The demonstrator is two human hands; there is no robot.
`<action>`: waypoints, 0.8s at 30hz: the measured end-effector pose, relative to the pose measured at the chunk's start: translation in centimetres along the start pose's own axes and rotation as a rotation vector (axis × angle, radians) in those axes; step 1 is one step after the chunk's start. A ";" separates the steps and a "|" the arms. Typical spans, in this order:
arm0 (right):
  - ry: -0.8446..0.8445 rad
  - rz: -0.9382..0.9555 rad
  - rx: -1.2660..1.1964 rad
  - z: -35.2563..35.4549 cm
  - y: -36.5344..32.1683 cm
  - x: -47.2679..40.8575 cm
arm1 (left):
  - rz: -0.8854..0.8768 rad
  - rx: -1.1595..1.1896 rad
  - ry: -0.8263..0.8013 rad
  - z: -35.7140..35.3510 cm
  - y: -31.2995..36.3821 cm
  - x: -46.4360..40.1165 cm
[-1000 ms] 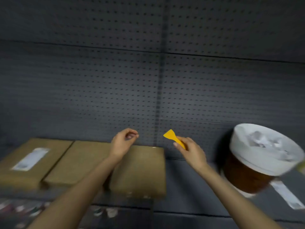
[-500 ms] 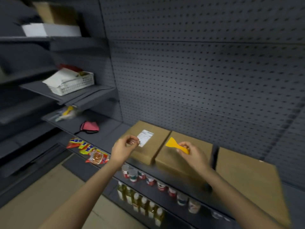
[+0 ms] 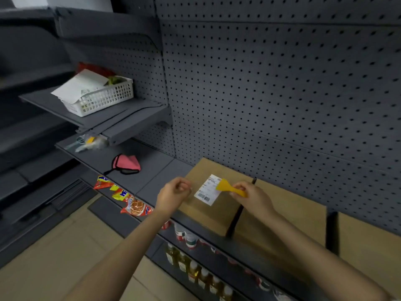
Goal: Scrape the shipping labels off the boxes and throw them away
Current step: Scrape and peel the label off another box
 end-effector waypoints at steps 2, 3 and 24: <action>-0.038 -0.014 0.009 -0.8 0.1 -2.2 | 0.033 -0.009 -0.024 -0.1 -0.9 -2.2; -0.052 -0.030 0.011 -1.2 0.3 -3.2 | 0.037 -0.008 -0.039 -0.2 -1.5 -3.4; 0.219 -0.690 -0.210 -10.1 1.7 -0.9 | -0.485 -0.431 -0.836 -4.8 -8.4 -16.5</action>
Point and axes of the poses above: each hand's wrist, its own x-axis away from the middle knuckle, its own z-axis out of the back of the hand, y = z × x, the point moved 5 cm from there along -x, towards the middle knuckle, and after that the axes turned 11 degrees about -y, right-handed, at the moved point
